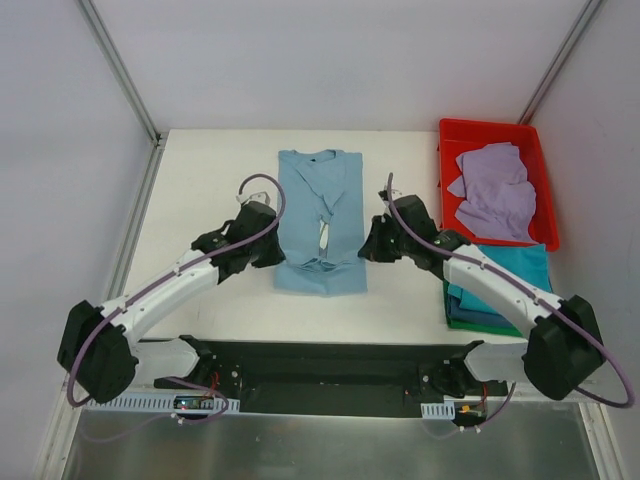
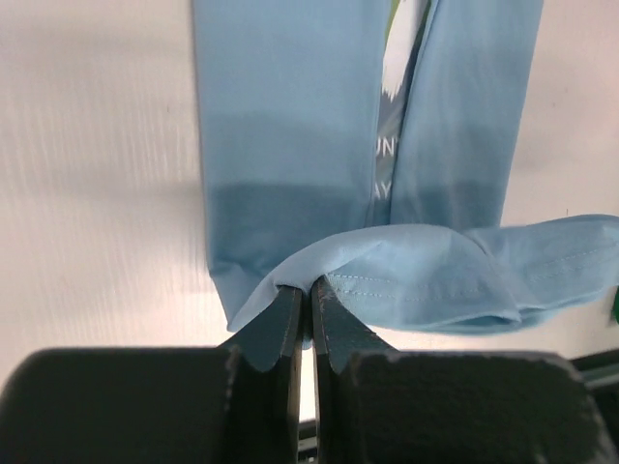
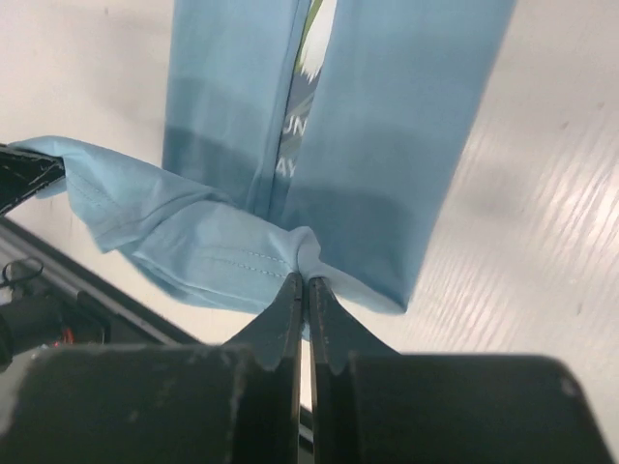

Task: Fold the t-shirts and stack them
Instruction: Fold the folded rectangular tshirt in 1/3 of the way

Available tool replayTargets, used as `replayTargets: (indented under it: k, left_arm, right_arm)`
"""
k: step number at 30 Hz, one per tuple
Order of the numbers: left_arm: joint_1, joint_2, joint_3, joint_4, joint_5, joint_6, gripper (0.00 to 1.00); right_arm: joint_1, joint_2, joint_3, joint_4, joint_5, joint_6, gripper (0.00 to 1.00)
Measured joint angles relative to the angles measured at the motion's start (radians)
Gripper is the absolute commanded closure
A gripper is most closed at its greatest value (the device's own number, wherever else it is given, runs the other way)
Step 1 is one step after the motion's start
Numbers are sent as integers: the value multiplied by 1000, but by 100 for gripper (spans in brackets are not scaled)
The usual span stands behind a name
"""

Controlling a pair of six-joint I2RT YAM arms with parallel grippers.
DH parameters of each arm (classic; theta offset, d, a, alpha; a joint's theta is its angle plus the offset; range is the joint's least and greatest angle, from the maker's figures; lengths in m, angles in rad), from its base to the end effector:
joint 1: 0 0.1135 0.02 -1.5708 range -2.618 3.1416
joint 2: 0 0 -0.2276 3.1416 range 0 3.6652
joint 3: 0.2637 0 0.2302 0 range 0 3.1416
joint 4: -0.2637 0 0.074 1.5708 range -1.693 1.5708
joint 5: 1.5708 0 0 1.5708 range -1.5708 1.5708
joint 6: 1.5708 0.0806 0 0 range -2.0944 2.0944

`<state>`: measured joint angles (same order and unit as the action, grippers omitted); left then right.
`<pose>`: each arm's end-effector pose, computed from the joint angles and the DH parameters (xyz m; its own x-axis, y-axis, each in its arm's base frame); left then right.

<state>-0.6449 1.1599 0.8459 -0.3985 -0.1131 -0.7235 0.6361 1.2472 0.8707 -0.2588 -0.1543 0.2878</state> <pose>0.2257 -0.1584 0.2099 -0.7418 -0.2651 -0.6160 0.0507 0.8938 -0.4457 0.2340 0.1882 0.2122 -0.6526 -0.1333 -0.7459 -0.5228 0.7918 0.3159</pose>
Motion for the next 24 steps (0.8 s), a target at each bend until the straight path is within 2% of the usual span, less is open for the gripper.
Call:
replayTargets:
  k: [13,24]
  left_arm:
    - [157,353,277,74,35,167,100]
    - [261,570,398,88,142,216,99]
  right_arm:
    - [-126,289,260,13,9,-80,100]
    - [-182,493,331,89,1,-92,98]
